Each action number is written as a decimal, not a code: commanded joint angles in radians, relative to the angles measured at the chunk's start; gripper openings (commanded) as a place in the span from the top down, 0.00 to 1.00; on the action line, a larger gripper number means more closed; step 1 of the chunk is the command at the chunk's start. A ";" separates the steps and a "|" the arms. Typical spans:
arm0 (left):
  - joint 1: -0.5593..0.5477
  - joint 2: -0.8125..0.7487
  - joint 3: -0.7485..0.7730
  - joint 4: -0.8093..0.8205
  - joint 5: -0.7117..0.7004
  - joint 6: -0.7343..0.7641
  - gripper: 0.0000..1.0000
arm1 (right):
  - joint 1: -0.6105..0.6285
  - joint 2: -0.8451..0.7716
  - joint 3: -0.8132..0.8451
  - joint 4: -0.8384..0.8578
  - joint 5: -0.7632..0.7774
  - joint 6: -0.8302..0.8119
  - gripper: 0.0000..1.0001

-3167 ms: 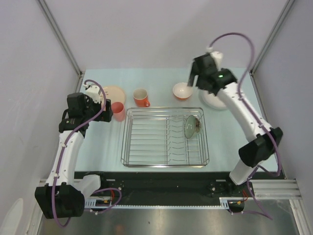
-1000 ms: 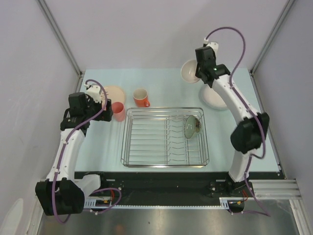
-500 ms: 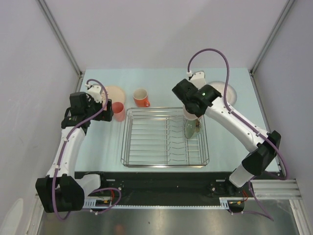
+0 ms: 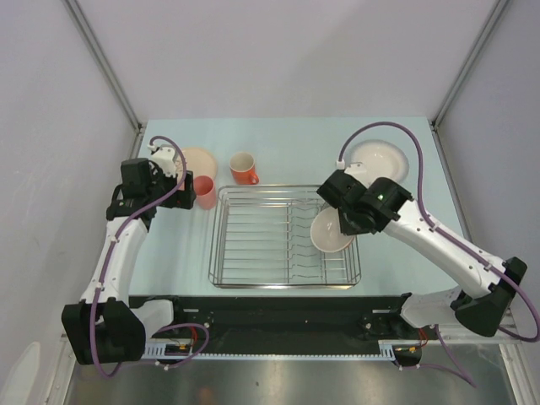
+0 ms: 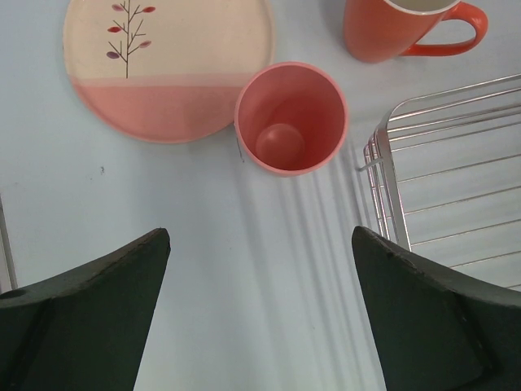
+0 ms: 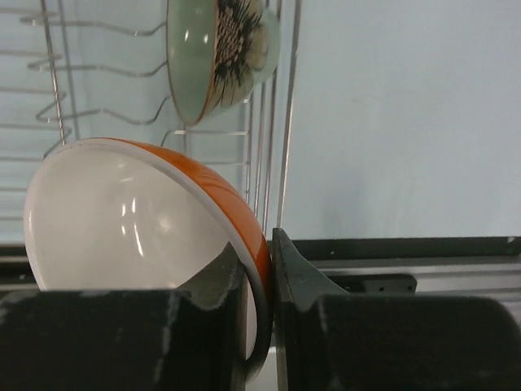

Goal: Load the mixed dishes into the dish rack

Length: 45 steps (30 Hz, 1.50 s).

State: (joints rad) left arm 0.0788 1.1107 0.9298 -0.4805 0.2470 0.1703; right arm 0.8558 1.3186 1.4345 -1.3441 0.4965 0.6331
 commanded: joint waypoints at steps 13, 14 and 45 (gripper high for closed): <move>0.009 -0.028 0.047 0.002 0.011 0.006 0.00 | 0.038 -0.121 -0.278 -0.184 -0.130 0.048 1.00; 0.009 -0.029 0.047 -0.001 0.011 0.008 0.00 | 0.048 -0.116 -0.279 -0.184 -0.113 0.053 1.00; 0.009 -0.052 -0.009 0.034 0.077 0.012 0.00 | 0.195 0.206 -0.247 -0.187 0.042 0.111 1.00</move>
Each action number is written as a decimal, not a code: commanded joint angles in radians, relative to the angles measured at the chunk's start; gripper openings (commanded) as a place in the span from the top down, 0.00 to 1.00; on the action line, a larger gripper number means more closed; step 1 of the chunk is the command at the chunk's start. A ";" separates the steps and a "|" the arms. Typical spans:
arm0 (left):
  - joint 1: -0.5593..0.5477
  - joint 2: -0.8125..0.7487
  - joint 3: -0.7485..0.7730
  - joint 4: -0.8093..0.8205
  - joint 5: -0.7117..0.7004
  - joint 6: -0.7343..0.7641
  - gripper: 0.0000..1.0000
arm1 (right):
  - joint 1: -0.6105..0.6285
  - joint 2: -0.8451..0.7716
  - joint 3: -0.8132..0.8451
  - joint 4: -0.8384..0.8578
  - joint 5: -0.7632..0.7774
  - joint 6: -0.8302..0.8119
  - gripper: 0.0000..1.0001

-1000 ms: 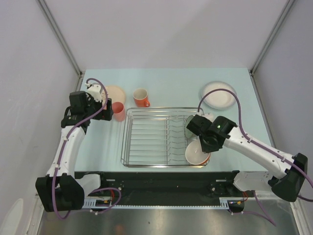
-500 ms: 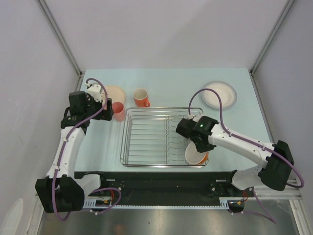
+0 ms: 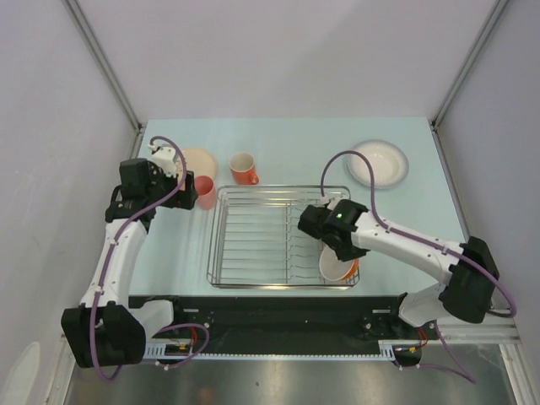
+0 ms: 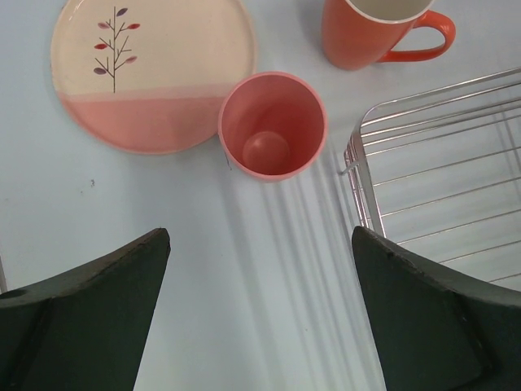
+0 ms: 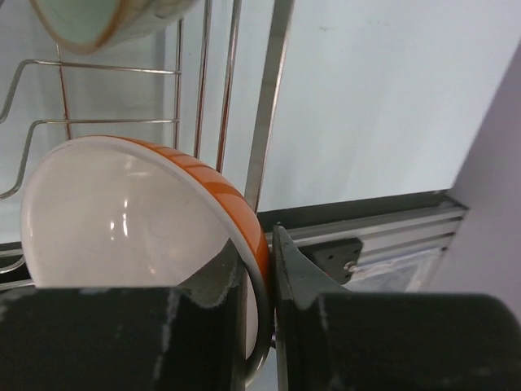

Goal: Load the mixed dishes into the dish rack

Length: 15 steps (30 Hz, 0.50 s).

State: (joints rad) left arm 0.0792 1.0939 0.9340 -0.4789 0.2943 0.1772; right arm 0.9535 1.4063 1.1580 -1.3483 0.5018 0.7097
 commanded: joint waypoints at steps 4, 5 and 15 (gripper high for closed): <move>0.008 -0.057 -0.030 0.029 0.017 0.011 0.00 | 0.159 0.191 0.049 -0.181 0.060 0.048 0.61; 0.008 -0.061 -0.034 0.029 0.014 0.015 0.00 | 0.160 0.188 0.052 -0.180 0.061 0.053 0.59; 0.008 -0.068 -0.034 0.029 0.008 0.016 0.00 | 0.162 0.087 0.147 -0.178 0.073 0.082 0.00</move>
State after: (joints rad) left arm 0.0792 1.0470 0.8974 -0.4767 0.2920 0.1852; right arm 1.1156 1.5883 1.2327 -1.3582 0.5583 0.7364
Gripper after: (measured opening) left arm 0.996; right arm 0.993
